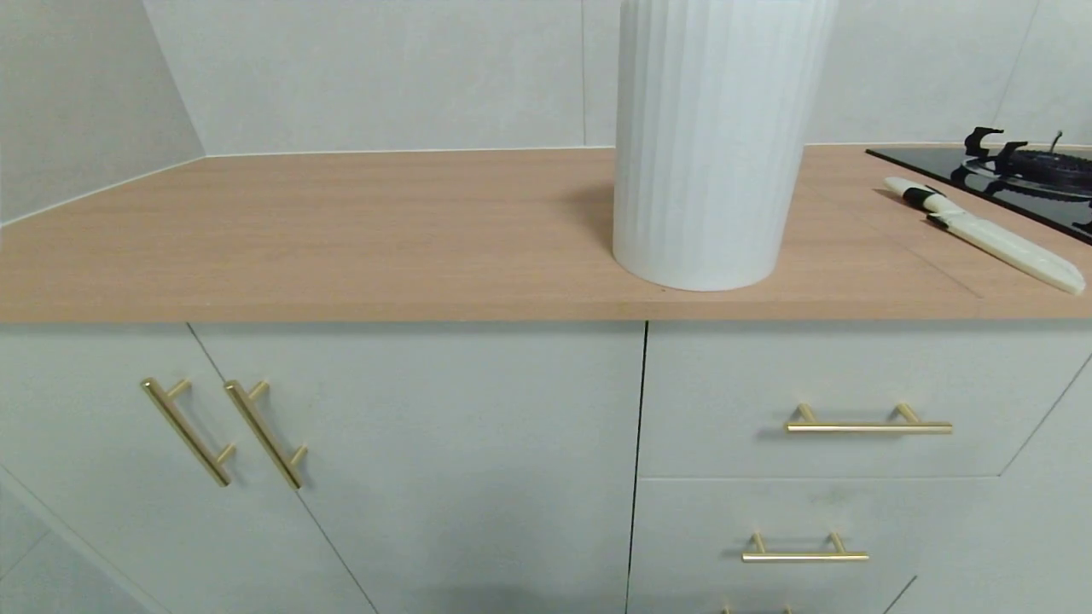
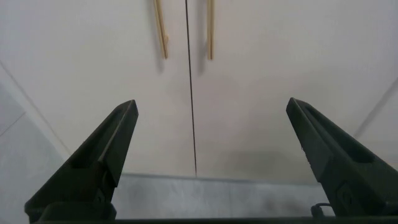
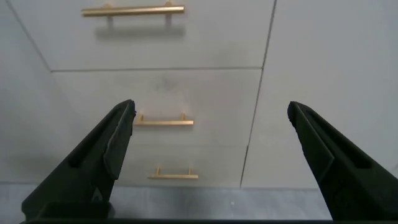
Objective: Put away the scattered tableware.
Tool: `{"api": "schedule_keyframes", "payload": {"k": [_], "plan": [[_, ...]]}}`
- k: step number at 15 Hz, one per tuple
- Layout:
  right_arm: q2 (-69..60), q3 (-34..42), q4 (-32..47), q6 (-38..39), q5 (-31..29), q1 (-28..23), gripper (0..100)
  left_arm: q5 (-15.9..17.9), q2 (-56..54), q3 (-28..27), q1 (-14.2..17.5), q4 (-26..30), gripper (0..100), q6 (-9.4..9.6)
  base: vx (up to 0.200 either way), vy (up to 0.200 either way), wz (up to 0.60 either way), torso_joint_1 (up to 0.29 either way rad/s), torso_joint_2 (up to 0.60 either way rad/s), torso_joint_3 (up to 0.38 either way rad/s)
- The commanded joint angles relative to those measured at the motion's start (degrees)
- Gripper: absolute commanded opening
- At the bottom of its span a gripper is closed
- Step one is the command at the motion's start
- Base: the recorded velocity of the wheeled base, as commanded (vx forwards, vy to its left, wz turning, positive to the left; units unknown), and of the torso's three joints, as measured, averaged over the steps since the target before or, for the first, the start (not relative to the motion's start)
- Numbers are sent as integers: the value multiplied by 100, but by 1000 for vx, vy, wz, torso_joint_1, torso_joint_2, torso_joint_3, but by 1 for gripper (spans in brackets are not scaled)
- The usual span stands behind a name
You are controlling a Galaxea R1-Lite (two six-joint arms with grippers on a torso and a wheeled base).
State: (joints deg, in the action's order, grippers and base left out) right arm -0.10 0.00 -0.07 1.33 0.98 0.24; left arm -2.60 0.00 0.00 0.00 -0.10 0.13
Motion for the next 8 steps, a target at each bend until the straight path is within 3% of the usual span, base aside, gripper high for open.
{"api": "schedule_keyframes", "payload": {"k": [1, 2, 8], "plan": [[10, 0, -1, -1, -1, 2, 100, 5, 0, 0, 0, 1, 100, 4, 200, 0, 0, -2, 2, 2], [10, 0, -1, -1, -1, 2, 100, 5, 0, 0, 0, 1, 100, 4, 200, 0, 0, -2, 2, -2], [10, 0, -1, -1, 8, 2, 100, -4, 0, 0, 0, 1, 100, -5, 0, 0, 0, 0, 0, 0]]}}
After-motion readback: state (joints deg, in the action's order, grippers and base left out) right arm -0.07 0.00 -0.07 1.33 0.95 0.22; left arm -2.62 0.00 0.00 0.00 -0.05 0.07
